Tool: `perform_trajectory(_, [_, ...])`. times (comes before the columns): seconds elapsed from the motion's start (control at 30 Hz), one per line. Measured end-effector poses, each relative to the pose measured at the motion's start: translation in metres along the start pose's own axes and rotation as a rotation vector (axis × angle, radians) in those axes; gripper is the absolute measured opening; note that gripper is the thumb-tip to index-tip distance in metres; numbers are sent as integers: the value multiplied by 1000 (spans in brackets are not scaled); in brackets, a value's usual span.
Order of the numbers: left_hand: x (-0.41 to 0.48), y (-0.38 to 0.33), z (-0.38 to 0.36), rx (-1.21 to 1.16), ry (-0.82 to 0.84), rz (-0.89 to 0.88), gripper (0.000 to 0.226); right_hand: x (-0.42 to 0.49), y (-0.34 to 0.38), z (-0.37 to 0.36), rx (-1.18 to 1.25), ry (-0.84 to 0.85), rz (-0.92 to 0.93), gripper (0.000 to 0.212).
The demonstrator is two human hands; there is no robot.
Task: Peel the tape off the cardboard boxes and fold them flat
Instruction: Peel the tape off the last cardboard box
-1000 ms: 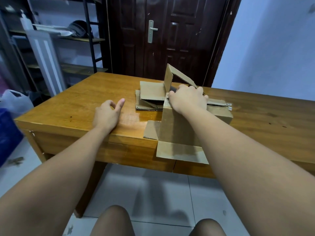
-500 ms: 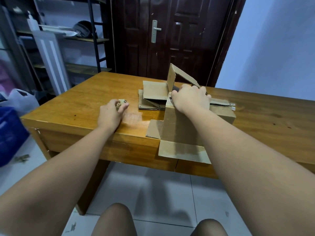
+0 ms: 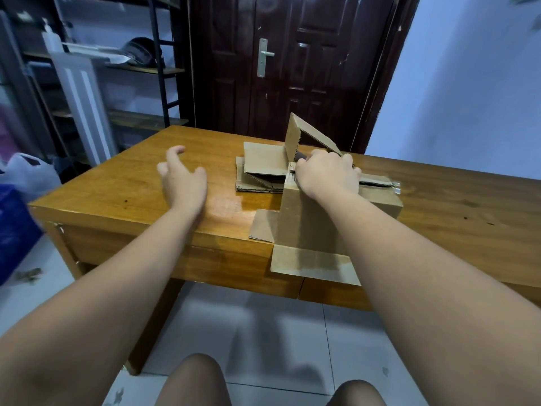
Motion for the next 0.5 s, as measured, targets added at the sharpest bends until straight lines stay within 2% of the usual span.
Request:
perform_trajectory(0.03, [-8,-16,-3,-31,64,-70,40,0,0,0,7,1,-2,41])
perform_trajectory(0.1, [-30,-52,-11,-48,299,-247,24,-1,0,2,39,-17,4,40])
perform_trajectory(0.17, [-56,-79,-21,-14,506,-395,23,-2,-1,4,96,-55,20,39])
perform_trajectory(0.23, [-74,-91,-32,6,521,-464,24,-2,-2,6,179,-76,28,37])
perform_trajectory(0.33, [-82,-88,-40,-1,373,-440,27,6,-8,7,377,-125,25,30])
perform_trajectory(0.37, [-83,-85,-42,-1,368,-419,31,8,-11,7,440,-162,25,28])
perform_trajectory(0.5, [-87,-86,-43,-29,556,-273,54,5,-14,13,540,-338,81,25])
Point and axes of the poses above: each hand's wrist, its own x-axis towards the middle knuckle, its own z-axis out of the back of the hand, y = z × x, the point moved 3 cm from there along x, towards the middle knuckle, and after that the axes turned 12 degrees about x, right-handed, at the moved point
